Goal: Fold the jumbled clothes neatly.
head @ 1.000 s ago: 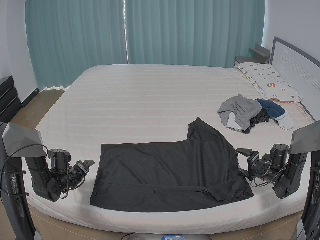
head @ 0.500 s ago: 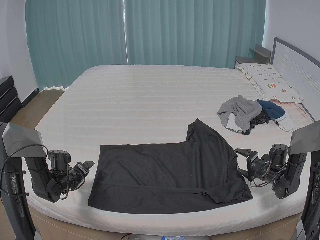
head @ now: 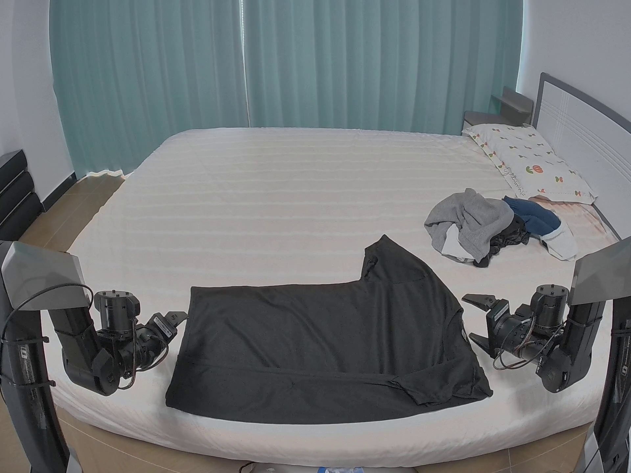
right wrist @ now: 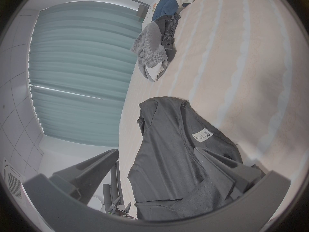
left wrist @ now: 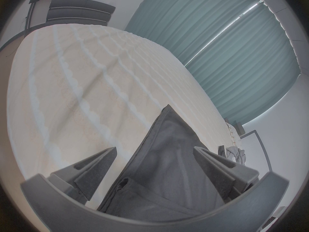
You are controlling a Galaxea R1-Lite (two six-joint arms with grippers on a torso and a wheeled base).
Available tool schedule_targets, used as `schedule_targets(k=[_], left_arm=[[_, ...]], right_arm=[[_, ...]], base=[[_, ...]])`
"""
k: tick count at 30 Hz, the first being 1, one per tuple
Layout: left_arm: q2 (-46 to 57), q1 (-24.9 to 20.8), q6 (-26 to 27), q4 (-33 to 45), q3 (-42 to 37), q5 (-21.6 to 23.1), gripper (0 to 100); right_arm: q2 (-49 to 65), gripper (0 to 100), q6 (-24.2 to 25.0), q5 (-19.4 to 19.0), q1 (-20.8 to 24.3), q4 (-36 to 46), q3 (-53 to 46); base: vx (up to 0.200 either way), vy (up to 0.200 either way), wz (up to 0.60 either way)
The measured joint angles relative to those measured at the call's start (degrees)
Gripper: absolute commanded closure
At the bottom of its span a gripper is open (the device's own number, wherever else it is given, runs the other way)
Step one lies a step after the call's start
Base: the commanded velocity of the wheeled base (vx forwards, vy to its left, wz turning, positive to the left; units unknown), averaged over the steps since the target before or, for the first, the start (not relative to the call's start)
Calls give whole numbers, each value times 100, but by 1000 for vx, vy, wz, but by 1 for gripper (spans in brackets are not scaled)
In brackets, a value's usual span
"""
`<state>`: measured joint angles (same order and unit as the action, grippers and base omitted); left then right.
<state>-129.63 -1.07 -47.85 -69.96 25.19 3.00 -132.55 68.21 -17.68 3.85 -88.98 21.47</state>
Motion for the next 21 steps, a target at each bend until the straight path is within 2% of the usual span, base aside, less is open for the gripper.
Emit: schedule_targets(k=[5,9,21], left_arm=[[4,15,33,176,352,6,0],[-9,41,44,605,734,48,0],[-284,50,362,2248,2875,26,0]], right_arm=[[-22,0,-52,0,26,2,-9],[-30,0,-57,-5,30,0,-11],[-44,0,-77,-5,35,0,-13]], base=[[0,0,0],[0,0,0],[0,0,0]])
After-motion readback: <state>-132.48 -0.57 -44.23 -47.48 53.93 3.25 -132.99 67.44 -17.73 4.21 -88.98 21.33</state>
